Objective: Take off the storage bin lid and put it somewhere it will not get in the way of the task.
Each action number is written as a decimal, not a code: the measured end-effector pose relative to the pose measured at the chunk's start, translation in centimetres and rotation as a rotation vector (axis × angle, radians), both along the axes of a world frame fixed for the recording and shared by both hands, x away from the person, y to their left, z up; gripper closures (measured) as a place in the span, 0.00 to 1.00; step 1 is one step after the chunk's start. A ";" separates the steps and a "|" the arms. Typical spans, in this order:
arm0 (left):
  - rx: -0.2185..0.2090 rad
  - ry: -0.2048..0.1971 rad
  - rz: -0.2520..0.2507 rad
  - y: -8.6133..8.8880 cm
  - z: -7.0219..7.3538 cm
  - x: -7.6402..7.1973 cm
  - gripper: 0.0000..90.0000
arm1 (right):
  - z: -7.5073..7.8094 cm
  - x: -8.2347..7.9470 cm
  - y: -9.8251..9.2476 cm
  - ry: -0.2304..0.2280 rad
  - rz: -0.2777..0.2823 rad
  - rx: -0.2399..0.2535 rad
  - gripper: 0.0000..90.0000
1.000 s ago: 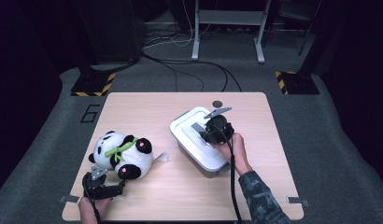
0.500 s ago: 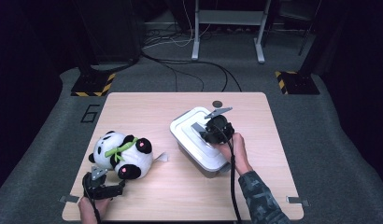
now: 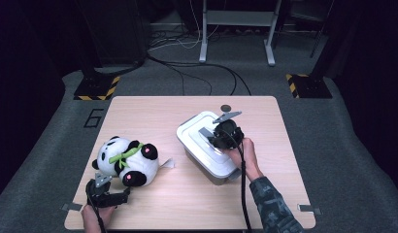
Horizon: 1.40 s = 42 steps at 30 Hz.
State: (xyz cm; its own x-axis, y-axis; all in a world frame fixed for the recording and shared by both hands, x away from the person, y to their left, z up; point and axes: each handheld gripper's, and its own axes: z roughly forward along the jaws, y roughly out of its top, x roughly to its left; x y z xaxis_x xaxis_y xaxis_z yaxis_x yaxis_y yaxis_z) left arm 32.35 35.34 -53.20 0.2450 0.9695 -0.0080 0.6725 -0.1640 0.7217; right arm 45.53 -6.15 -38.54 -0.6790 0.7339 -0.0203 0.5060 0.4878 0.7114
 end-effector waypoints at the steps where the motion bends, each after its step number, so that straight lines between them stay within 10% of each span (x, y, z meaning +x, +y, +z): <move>1: 0.000 0.000 -0.001 0.0 0.0 0.0 0.00 | 0.0 0.0 0.0 -0.001 -0.002 0.004 0.74; 42: 0.007 0.009 -0.011 0.0 0.0 0.0 0.00 | 5.9 -2.2 -4.4 -0.094 -0.092 0.060 0.74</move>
